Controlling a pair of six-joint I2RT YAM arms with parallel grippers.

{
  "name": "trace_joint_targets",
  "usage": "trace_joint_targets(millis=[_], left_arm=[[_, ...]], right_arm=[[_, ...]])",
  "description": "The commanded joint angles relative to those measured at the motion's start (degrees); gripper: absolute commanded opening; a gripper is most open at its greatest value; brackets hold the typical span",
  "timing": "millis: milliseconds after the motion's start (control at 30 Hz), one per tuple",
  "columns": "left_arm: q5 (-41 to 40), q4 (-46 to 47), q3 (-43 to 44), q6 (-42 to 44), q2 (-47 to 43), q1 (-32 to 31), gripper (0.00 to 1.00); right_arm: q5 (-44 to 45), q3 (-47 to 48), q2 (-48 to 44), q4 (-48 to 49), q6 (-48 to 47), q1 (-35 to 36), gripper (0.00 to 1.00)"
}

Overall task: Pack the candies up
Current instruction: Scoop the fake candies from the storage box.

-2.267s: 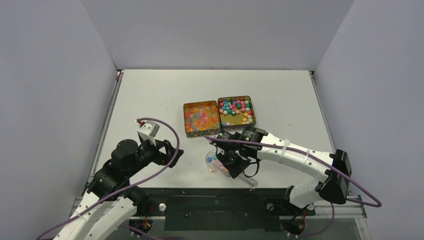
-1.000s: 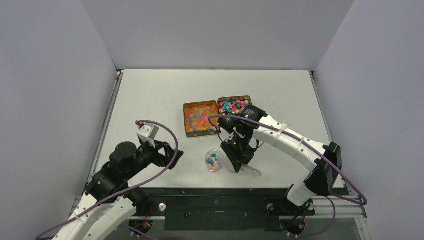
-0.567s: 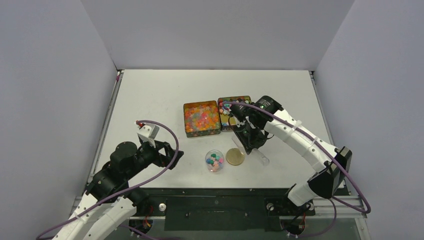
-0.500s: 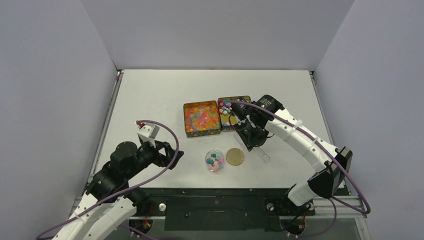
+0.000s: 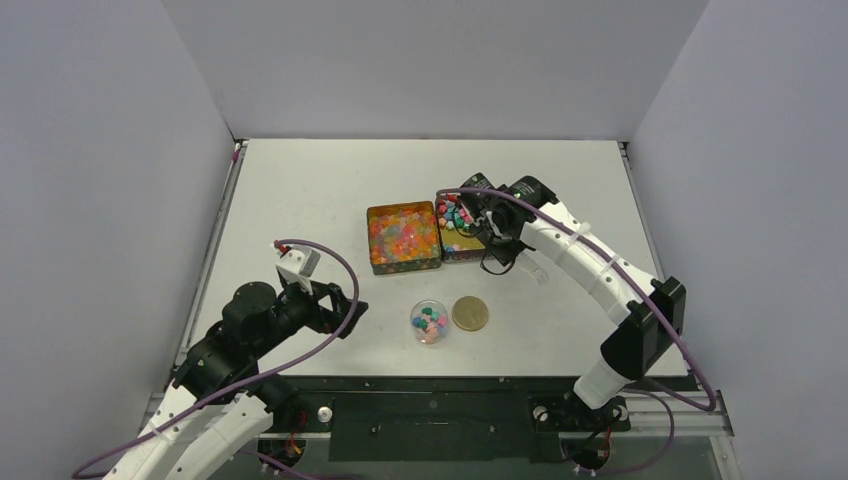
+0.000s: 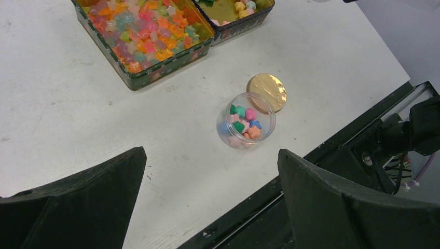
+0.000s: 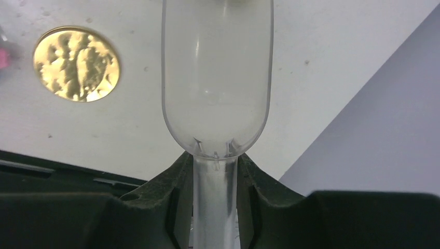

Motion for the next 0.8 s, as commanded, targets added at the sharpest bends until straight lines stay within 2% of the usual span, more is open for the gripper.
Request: trace_joint_targets(millis=[0,100,367,767], left_arm=[[-0.4,2.0,0.2,0.5,0.2,-0.3,0.96],[-0.5,2.0,0.3,0.5,0.2,-0.2,0.96],[-0.6,2.0,0.3,0.5,-0.1,-0.2,0.96],[-0.2,2.2,0.2,0.5,-0.1,-0.3,0.96]], right_arm=[[9.2,5.6,5.3,2.3,-7.4,-2.6,0.0],[11.6,8.3,10.1,1.2,-8.1,-4.0,0.0],[10.6,13.7,20.0,-1.1,-9.5,-4.8,0.0],[12.8,14.3,25.2,-1.8,-9.6,-3.8,0.0]])
